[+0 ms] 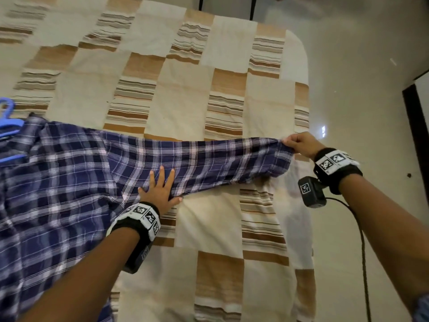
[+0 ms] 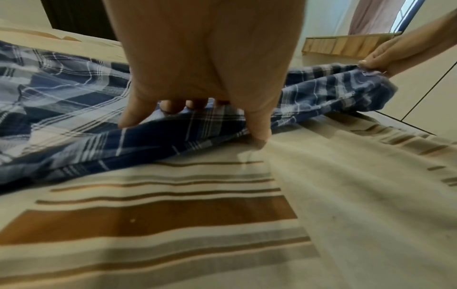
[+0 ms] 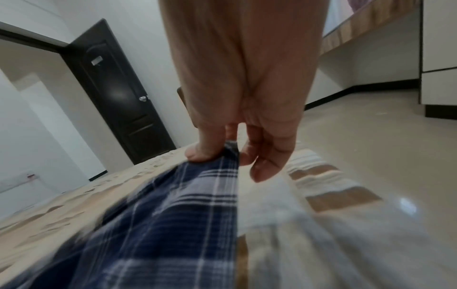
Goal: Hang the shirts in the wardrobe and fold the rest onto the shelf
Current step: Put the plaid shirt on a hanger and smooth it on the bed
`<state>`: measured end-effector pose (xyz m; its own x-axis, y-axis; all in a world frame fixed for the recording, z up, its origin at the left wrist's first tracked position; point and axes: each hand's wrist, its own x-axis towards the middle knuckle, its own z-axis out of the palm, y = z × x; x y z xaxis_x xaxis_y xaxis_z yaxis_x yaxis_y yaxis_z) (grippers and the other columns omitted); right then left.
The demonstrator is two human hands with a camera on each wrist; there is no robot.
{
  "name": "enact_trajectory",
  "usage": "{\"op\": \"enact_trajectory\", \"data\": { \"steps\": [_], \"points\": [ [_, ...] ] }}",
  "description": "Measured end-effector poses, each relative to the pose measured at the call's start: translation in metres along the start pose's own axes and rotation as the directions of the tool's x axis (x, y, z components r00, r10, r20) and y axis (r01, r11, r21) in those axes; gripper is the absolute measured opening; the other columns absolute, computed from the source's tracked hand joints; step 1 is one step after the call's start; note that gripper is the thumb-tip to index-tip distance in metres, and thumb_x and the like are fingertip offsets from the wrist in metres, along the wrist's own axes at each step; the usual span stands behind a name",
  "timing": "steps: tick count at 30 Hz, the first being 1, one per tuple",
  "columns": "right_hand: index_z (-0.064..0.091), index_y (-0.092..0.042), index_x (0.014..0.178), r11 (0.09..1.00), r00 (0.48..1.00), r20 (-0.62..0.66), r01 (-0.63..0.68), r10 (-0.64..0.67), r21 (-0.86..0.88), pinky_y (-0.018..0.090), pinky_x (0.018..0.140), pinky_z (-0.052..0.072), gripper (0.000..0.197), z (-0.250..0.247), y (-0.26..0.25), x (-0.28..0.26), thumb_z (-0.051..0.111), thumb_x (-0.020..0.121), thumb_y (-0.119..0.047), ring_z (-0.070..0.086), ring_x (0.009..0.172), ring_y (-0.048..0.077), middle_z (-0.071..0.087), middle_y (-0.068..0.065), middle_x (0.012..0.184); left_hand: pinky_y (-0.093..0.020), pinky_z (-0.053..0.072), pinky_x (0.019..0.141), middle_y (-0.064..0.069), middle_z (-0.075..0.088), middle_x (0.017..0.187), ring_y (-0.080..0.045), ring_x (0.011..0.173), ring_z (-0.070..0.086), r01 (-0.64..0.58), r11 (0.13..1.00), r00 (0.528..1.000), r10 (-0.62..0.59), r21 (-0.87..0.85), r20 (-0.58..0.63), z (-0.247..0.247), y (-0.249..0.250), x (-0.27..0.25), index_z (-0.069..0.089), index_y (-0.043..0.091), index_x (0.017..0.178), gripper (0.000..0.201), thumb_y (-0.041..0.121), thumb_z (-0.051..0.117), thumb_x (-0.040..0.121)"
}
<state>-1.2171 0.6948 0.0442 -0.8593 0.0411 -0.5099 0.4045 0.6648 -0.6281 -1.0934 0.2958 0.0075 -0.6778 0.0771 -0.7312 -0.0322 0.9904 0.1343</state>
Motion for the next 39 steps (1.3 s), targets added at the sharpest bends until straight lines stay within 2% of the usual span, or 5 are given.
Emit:
{"op": "enact_trajectory", "data": {
  "steps": [11, 22, 26, 31, 39],
  "points": [
    [0.049, -0.015, 0.109, 0.916, 0.955, -0.159, -0.18, 0.25, 0.358, 0.029, 0.057, 0.046, 0.047, 0.038, 0.027, -0.018, 0.05, 0.089, -0.057, 0.056, 0.07, 0.018, 0.06, 0.005, 0.087, -0.067, 0.009, 0.108, -0.006, -0.032, 0.151, -0.035, 0.14, -0.023, 0.02, 1.0, 0.999, -0.019, -0.019, 0.043, -0.001, 0.005, -0.003, -0.021, 0.025, 0.146, 0.091, 0.067, 0.034, 0.087],
    [0.05, -0.01, 0.112, 0.875, 0.993, -0.025, -0.092, 0.117, 0.476, 0.019, 0.062, 0.053, 0.028, 0.046, 0.042, -0.08, 0.059, 0.088, -0.001, 0.065, 0.066, 0.01, 0.069, 0.001, 0.077, -0.066, 0.01, 0.11, -0.009, -0.025, 0.154, -0.037, 0.142, -0.018, 0.051, 0.998, 0.998, -0.049, 0.044, -0.049, 0.003, 0.007, -0.005, -0.019, 0.02, 0.147, 0.077, 0.025, 0.041, 0.098],
    [0.044, -0.007, 0.119, 0.935, 0.996, 0.032, -0.093, 0.087, 0.342, 0.016, 0.056, 0.051, 0.038, 0.03, 0.048, -0.091, 0.058, 0.086, 0.006, 0.062, 0.074, 0.023, 0.065, 0.015, 0.087, -0.066, 0.01, 0.109, -0.013, -0.025, 0.153, -0.041, 0.141, -0.016, 0.084, 0.987, 0.993, -0.071, 0.138, -0.097, 0.008, 0.004, -0.009, -0.021, 0.014, 0.146, 0.082, -0.005, 0.039, 0.093],
    [0.041, -0.007, 0.12, 0.977, 0.978, 0.011, -0.208, 0.209, -0.047, 0.03, 0.066, 0.048, 0.045, 0.061, 0.054, -0.086, 0.067, 0.084, -0.004, 0.06, 0.077, 0.029, 0.064, 0.021, 0.096, -0.071, 0.007, 0.106, -0.016, -0.028, 0.151, -0.04, 0.14, -0.019, 0.087, 0.977, 0.996, -0.089, 0.192, 0.001, 0.017, 0.001, -0.019, -0.023, 0.012, 0.146, 0.099, 0.029, 0.056, 0.089],
    [0.007, -0.002, 0.147, 0.723, 0.864, -0.418, -0.095, -0.281, -0.684, 0.058, 0.112, 0.011, 0.094, 0.163, -0.073, -0.102, 0.063, 0.081, -0.037, 0.014, 0.141, 0.042, 0.016, 0.026, 0.152, -0.063, -0.004, 0.109, -0.01, -0.021, 0.155, -0.034, 0.142, -0.019, -0.02, 0.998, 0.999, 0.017, -0.054, -0.049, -0.016, -0.008, -0.003, -0.013, 0.018, 0.149, 0.079, 0.05, 0.036, 0.096]
  ]
}}
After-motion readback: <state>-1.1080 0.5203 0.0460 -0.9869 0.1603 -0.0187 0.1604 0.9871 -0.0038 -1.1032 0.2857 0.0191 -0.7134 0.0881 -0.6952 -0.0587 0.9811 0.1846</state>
